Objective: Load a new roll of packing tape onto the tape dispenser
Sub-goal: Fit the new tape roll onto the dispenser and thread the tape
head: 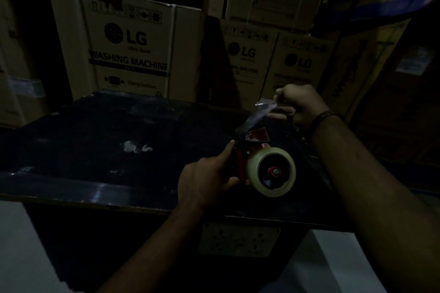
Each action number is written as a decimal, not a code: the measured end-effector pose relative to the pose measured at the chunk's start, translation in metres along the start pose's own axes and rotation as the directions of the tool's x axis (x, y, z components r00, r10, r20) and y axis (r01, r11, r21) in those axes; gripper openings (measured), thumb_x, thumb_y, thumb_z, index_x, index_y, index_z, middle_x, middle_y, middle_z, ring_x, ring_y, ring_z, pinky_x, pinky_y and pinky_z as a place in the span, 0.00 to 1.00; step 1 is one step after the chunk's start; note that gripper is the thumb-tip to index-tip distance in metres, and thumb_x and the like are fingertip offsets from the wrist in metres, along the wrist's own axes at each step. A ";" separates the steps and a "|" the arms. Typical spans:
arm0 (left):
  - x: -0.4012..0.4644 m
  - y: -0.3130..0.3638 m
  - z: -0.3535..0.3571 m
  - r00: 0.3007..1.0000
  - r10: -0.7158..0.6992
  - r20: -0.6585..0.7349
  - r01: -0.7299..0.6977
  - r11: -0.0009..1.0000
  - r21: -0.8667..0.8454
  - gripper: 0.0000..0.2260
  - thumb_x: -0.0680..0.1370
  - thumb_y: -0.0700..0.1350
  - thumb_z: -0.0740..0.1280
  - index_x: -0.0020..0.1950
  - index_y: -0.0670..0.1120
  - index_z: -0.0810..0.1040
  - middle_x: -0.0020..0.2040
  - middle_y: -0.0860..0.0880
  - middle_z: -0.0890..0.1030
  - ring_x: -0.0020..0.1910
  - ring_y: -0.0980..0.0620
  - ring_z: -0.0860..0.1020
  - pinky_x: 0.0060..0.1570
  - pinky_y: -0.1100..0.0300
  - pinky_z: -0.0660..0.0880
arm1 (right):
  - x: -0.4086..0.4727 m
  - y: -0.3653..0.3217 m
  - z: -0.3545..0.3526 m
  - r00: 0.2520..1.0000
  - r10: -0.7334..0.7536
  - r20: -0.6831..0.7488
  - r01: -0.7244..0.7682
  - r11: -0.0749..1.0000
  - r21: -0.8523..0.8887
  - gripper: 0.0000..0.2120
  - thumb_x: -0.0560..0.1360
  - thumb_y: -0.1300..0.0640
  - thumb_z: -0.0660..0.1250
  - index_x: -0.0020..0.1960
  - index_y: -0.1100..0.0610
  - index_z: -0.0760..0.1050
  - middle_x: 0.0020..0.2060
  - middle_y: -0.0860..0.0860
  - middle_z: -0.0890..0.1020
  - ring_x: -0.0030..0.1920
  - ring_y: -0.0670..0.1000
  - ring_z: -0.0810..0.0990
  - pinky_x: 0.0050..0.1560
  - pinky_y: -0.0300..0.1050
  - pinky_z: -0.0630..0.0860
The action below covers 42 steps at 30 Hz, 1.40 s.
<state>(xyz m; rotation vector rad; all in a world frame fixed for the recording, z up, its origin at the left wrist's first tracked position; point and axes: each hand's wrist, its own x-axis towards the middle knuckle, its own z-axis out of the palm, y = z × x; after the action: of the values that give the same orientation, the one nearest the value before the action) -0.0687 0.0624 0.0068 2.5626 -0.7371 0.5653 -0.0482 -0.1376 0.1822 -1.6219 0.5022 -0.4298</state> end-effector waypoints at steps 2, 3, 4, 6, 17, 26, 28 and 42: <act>0.000 -0.001 -0.001 1.000 0.009 0.003 -0.009 1.000 -0.003 0.43 0.78 0.65 0.70 0.86 0.64 0.47 0.57 0.51 0.86 0.53 0.50 0.85 0.46 0.55 0.80 | 0.000 0.006 -0.011 0.997 0.078 0.024 -0.080 0.992 0.094 0.13 0.82 0.70 0.53 0.47 0.59 0.74 0.41 0.54 0.77 0.40 0.53 0.81 0.30 0.50 0.86; 0.000 -0.002 -0.002 1.000 0.007 0.013 -0.007 1.000 -0.009 0.43 0.78 0.65 0.70 0.85 0.65 0.47 0.57 0.51 0.86 0.53 0.50 0.85 0.47 0.55 0.80 | 0.000 0.009 -0.016 0.994 0.108 0.028 -0.111 0.983 0.143 0.15 0.81 0.71 0.52 0.47 0.58 0.74 0.43 0.54 0.77 0.44 0.54 0.82 0.35 0.52 0.87; 0.000 -0.003 -0.003 1.000 0.005 0.021 -0.004 1.000 -0.023 0.43 0.78 0.64 0.70 0.85 0.65 0.47 0.57 0.51 0.86 0.53 0.50 0.85 0.48 0.55 0.81 | -0.002 0.013 -0.019 0.991 0.134 0.023 -0.136 0.975 0.176 0.16 0.80 0.72 0.52 0.48 0.57 0.74 0.44 0.54 0.77 0.46 0.55 0.82 0.41 0.54 0.86; -0.001 -0.004 -0.004 1.000 0.011 0.022 -0.010 0.999 -0.044 0.43 0.78 0.63 0.71 0.85 0.66 0.47 0.56 0.52 0.86 0.53 0.51 0.85 0.49 0.56 0.81 | -0.006 0.020 -0.026 0.984 0.176 0.008 -0.174 0.963 0.206 0.16 0.81 0.72 0.53 0.52 0.58 0.76 0.46 0.54 0.78 0.49 0.56 0.82 0.49 0.55 0.83; -0.009 -0.009 -0.010 1.000 -0.018 -0.006 0.017 0.992 -0.122 0.43 0.75 0.66 0.73 0.84 0.67 0.53 0.57 0.54 0.87 0.54 0.53 0.86 0.50 0.54 0.83 | -0.023 0.043 -0.039 0.982 0.180 -0.052 -0.163 0.958 0.235 0.14 0.80 0.69 0.56 0.51 0.56 0.78 0.56 0.56 0.80 0.55 0.57 0.80 0.58 0.57 0.81; -0.001 0.000 -0.017 0.970 -0.225 -0.088 0.164 0.879 -0.448 0.32 0.71 0.70 0.74 0.74 0.70 0.70 0.54 0.59 0.87 0.51 0.56 0.85 0.45 0.52 0.84 | -0.047 0.084 -0.034 0.899 -0.348 -0.267 0.314 0.936 -0.161 0.10 0.81 0.55 0.70 0.61 0.56 0.78 0.48 0.46 0.80 0.56 0.52 0.81 0.50 0.47 0.79; 0.003 0.004 -0.019 0.966 -0.246 -0.079 0.173 0.843 -0.509 0.25 0.72 0.71 0.73 0.66 0.67 0.75 0.52 0.59 0.86 0.50 0.55 0.84 0.45 0.51 0.83 | -0.056 0.092 -0.029 0.897 -0.372 -0.236 0.355 0.928 -0.115 0.14 0.82 0.51 0.69 0.64 0.57 0.76 0.50 0.47 0.80 0.57 0.53 0.82 0.52 0.47 0.80; -0.017 0.039 -0.010 0.977 -0.110 0.184 0.208 0.285 -0.936 0.17 0.79 0.60 0.73 0.64 0.54 0.77 0.42 0.56 0.83 0.39 0.59 0.81 0.39 0.60 0.75 | -0.153 0.144 -0.016 0.961 -0.048 0.272 -0.002 0.983 0.182 0.31 0.71 0.27 0.63 0.66 0.45 0.79 0.67 0.51 0.84 0.67 0.54 0.83 0.70 0.63 0.77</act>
<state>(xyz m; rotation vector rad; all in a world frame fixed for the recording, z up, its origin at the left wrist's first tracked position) -0.1071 0.0441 0.0174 1.4376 -0.5506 -0.1157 -0.1952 -0.0780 0.0431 -1.4830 0.2265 -0.2522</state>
